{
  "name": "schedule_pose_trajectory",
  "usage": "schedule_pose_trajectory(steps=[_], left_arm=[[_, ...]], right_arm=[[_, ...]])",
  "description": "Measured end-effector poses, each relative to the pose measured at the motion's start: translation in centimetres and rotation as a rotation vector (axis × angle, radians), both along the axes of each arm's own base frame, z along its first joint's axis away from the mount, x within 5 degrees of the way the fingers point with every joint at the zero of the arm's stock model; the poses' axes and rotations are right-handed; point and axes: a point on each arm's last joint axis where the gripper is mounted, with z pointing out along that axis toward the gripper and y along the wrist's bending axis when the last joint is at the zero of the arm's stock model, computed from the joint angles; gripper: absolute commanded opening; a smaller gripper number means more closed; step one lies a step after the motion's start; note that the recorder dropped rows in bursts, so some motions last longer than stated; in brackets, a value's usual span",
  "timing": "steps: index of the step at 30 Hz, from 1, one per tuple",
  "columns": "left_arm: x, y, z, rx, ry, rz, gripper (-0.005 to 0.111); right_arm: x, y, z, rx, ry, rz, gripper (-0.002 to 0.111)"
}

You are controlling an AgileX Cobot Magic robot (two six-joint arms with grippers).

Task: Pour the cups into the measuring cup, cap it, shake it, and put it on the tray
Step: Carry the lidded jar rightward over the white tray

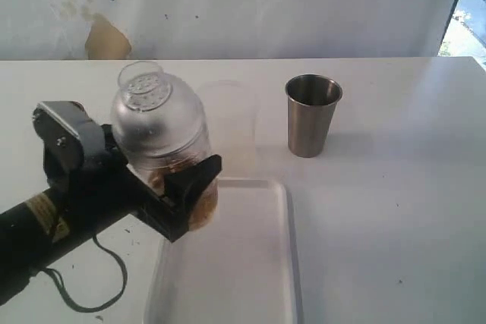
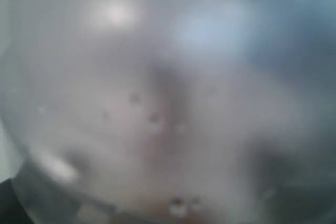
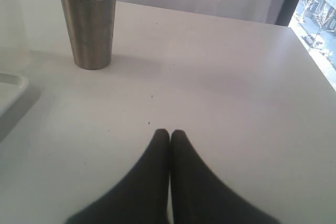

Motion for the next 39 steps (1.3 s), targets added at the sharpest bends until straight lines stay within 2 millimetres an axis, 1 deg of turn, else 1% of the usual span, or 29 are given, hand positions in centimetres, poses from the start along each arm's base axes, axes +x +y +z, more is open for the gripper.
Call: schedule_pose_trajectory(steps=[2,7,12,16,21,31,34,39], left_arm=[[0.4,-0.9,0.6,-0.007,0.006,-0.047,0.0],[1.3,-2.7,1.1,-0.004,0.036,-0.137,0.0],[2.7,-5.0,2.2,-0.026,0.043,-0.249,0.0],[3.7,-7.0,2.3,-0.04,0.059,-0.324,0.0],[4.6,-9.8,1.5,-0.033,0.073,-0.378,0.0],[4.9,-15.3,-1.2,-0.008,0.088,-0.473,0.0],[5.1,-16.3,-2.1,0.009,0.072,-0.49,0.0],[5.5,-17.1,-3.7,0.05,0.053,-0.508,0.0]], right_arm=[[0.0,0.0,0.0,0.0,0.0,0.0,0.0],[0.0,0.0,0.0,0.0,0.0,0.0,0.0],[0.0,0.0,0.0,0.0,0.0,0.0,0.0],[0.0,0.0,0.0,0.0,0.0,0.0,0.0],[0.0,0.0,0.0,0.0,0.0,0.0,0.0],[0.0,0.0,0.0,0.0,0.0,0.0,0.0],[0.0,0.0,0.0,0.0,0.0,0.0,0.0],[0.0,0.0,0.0,0.0,0.0,0.0,0.0]])
